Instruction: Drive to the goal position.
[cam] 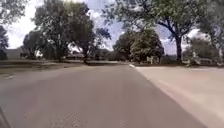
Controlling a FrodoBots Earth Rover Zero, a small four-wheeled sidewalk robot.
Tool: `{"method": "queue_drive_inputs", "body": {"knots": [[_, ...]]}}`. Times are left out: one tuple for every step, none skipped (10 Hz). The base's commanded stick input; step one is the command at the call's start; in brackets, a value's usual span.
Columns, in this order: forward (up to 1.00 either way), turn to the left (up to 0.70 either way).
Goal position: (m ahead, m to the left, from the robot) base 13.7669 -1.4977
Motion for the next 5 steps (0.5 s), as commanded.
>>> {"method": "queue_drive_inputs", "body": {"knots": [[0.7, 0.0], [0.7, 0.0], [0.7, 0.0], [0.7, 0.0], [0.7, 0.0]]}}
